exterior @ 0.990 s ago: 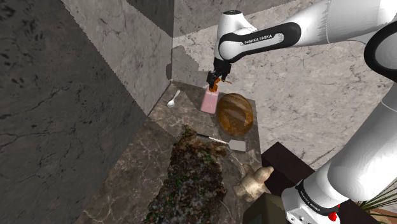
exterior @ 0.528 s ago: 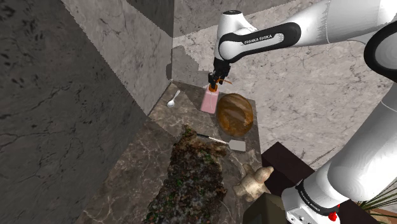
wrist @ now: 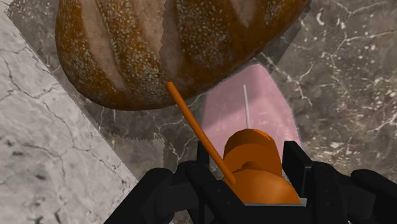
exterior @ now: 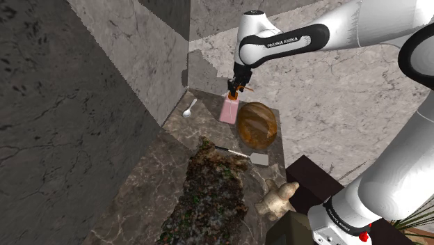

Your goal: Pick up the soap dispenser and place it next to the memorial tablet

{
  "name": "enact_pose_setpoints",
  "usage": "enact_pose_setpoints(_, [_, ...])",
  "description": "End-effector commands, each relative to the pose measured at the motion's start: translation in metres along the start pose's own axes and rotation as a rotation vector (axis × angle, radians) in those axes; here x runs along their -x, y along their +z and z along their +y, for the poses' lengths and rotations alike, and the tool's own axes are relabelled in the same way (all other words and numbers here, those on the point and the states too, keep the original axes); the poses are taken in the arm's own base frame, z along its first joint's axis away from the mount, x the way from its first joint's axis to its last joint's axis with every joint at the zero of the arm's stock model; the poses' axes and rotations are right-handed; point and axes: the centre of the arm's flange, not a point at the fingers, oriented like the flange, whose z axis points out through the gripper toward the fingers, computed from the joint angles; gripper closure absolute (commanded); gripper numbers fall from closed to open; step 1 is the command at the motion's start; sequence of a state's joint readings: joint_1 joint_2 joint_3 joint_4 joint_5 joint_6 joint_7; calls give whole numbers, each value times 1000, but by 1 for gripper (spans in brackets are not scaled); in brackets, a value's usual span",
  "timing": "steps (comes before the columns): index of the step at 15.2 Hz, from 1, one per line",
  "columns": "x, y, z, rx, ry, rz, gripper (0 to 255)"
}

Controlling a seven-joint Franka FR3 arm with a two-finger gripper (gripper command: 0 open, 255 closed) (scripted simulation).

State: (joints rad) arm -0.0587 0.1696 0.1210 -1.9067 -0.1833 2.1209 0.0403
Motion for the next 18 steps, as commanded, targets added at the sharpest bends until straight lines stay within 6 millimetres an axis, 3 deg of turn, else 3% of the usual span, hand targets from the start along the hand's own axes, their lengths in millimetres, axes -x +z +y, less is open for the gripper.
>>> enact_pose_setpoints(1, [0,-8,1,0,0,0,255])
enact_pose_setpoints(18, [-4,-97,14,0,0,0,255])
